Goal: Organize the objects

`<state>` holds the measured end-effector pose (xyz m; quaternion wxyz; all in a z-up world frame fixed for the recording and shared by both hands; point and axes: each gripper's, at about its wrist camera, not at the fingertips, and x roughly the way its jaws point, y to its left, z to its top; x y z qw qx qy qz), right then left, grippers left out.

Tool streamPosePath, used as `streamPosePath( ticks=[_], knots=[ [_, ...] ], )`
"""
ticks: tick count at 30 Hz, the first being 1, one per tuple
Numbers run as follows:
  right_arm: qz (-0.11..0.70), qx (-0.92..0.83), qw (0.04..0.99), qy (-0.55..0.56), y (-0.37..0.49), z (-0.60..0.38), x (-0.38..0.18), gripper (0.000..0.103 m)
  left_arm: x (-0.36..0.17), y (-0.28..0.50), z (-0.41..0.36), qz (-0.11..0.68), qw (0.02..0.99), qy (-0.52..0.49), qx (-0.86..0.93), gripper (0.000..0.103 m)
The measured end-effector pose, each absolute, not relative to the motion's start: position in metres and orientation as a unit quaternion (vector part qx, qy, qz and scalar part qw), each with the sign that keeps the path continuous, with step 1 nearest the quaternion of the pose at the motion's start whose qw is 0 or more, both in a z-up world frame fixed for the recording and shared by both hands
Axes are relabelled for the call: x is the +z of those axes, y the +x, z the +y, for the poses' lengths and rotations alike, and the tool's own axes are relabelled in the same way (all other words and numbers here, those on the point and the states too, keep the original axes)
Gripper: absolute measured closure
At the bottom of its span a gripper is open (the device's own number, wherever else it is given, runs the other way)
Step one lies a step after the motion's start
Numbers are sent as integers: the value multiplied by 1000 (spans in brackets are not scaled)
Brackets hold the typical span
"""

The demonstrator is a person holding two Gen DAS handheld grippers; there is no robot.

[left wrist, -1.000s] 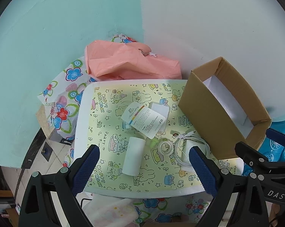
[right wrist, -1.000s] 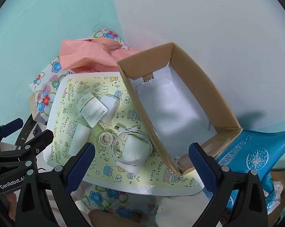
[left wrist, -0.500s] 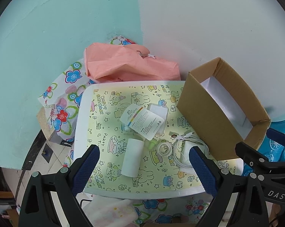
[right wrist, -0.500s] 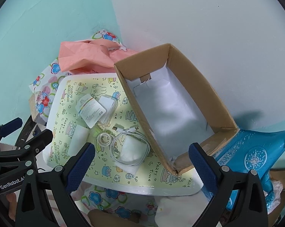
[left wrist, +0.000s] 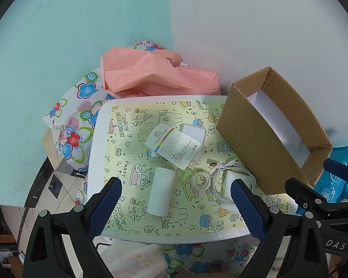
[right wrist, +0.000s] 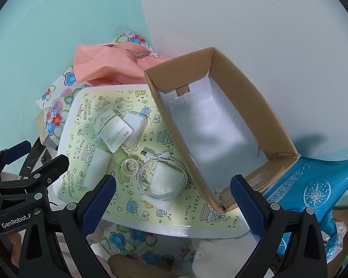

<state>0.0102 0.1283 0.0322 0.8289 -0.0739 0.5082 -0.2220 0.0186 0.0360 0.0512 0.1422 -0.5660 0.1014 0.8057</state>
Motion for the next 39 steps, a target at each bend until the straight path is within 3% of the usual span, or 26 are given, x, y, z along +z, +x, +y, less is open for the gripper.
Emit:
streamPosePath(
  ticks=[11, 31, 39],
  knots=[
    [492, -296, 818, -27, 10, 126, 28, 2, 45, 16, 37, 105, 149, -569, 801, 7],
    [492, -236, 838, -16, 31, 141, -14, 2, 0, 7, 7, 80, 178, -593, 781, 7],
    [483, -225, 846, -32, 38, 138, -38, 2, -21, 8, 4, 105, 195, -579, 785, 7]
  ],
)
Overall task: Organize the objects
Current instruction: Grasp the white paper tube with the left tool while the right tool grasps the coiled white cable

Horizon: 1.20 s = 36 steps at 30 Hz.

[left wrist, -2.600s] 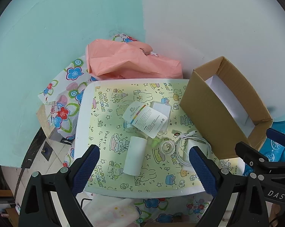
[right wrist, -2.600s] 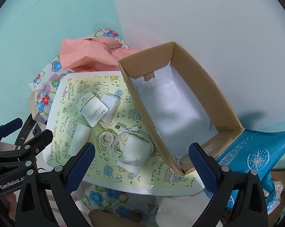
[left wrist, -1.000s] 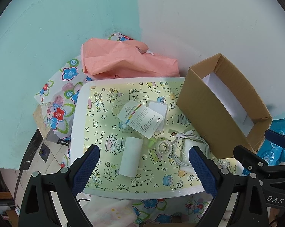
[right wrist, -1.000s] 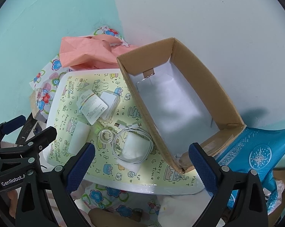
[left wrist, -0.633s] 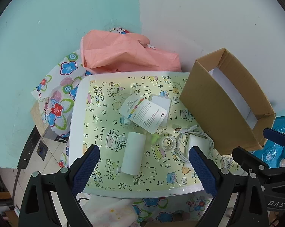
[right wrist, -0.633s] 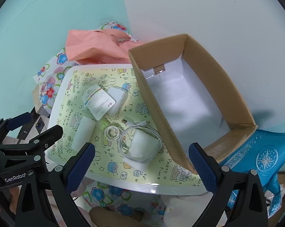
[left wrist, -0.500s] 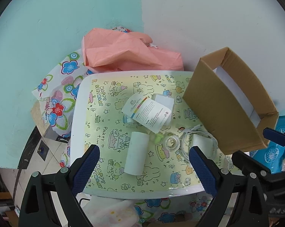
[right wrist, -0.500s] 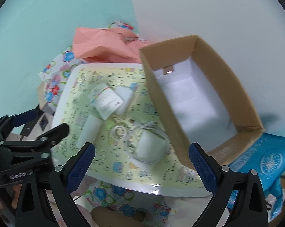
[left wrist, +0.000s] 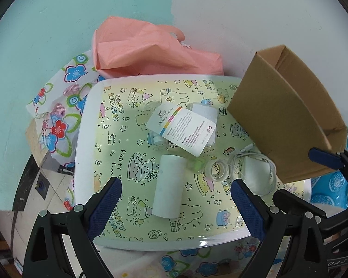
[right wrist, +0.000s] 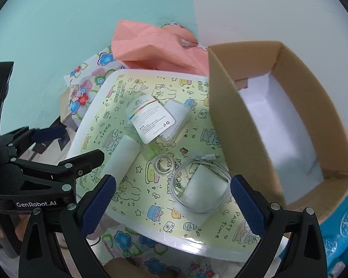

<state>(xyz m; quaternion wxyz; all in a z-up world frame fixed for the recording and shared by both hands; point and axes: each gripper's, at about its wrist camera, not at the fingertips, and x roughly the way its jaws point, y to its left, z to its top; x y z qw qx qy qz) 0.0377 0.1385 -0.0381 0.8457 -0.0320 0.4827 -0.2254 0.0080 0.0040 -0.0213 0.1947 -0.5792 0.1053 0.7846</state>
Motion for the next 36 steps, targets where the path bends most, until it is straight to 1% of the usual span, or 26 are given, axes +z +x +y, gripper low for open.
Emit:
streamPosePath(
  ticks=[9, 12, 15, 19, 21, 24, 26, 31, 36],
  knots=[
    [465, -255, 845, -65, 42, 137, -52, 2, -49, 7, 4, 120, 210, -577, 780, 7],
    [451, -244, 857, -50, 42, 143, -49, 6, -51, 7, -4, 130, 209, -564, 788, 7],
    [452, -234, 859, -57, 48, 153, -53, 7, -55, 3, -17, 113, 214, -558, 794, 7],
    [474, -247, 843, -66, 58, 153, -75, 8, -65, -2, -24, 99, 220, -556, 796, 7],
    [490, -252, 833, -53, 60, 145, -88, 12, -74, -3, -21, 113, 217, -558, 793, 7],
    [512, -275, 813, -41, 62, 126, -105, 22, -93, -1, -11, 143, 223, -570, 778, 7],
    [520, -288, 803, -34, 62, 117, -113, 31, -102, 0, -6, 156, 228, -573, 772, 7],
    [533, -304, 790, -17, 61, 97, -123, 40, -122, -1, 1, 169, 227, -584, 761, 8],
    [539, -294, 789, -30, 66, 101, -131, 43, -131, -1, 1, 160, 239, -597, 749, 15]
  ],
)
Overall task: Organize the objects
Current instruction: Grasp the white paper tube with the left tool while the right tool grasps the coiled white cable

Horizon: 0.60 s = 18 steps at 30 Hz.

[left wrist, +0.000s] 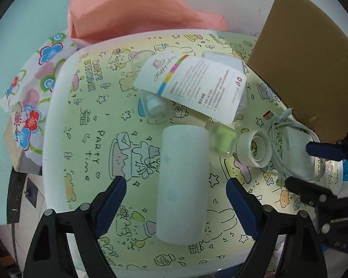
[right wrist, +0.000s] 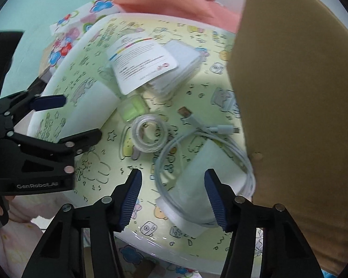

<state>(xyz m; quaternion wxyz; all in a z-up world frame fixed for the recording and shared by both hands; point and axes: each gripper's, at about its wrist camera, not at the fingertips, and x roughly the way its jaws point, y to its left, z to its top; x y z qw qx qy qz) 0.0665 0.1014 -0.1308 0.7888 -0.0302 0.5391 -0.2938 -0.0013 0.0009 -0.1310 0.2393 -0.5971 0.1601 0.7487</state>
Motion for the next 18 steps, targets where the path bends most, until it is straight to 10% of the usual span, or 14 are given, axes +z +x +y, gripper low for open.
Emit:
streamPosePath(
  ticks=[11, 18],
  knots=[
    [565, -254, 785, -22, 79, 106, -153, 78, -149, 3, 7, 151, 260, -618, 727, 31],
    [581, -272, 767, -4, 82, 93, -165, 81, -153, 10, 14, 152, 279, -615, 722, 32]
  ],
)
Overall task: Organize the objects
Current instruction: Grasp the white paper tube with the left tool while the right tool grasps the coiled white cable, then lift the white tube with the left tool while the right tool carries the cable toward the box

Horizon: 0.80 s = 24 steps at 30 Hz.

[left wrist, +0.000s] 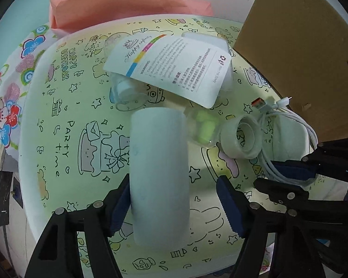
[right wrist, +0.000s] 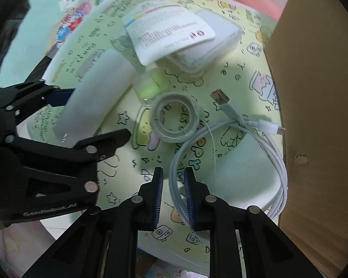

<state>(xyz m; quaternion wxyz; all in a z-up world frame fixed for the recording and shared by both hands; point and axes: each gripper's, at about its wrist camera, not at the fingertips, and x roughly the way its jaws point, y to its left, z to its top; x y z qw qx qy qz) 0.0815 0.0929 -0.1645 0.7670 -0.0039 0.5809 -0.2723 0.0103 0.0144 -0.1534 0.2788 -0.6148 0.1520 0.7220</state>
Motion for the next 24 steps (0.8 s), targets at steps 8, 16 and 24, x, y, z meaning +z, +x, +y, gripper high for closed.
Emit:
streamPosePath(
  ticks=[8, 16, 24],
  knots=[
    [571, -290, 768, 14, 80, 95, -159, 91, -154, 15, 18, 180, 270, -596, 734, 57],
    [537, -298, 788, 29, 65, 107, -130, 92, -144, 20, 11, 135, 267, -598, 743, 58],
    [504, -317, 803, 20, 59, 121, -100, 92, -111, 22, 23, 137, 294, -593, 737, 58]
  ],
)
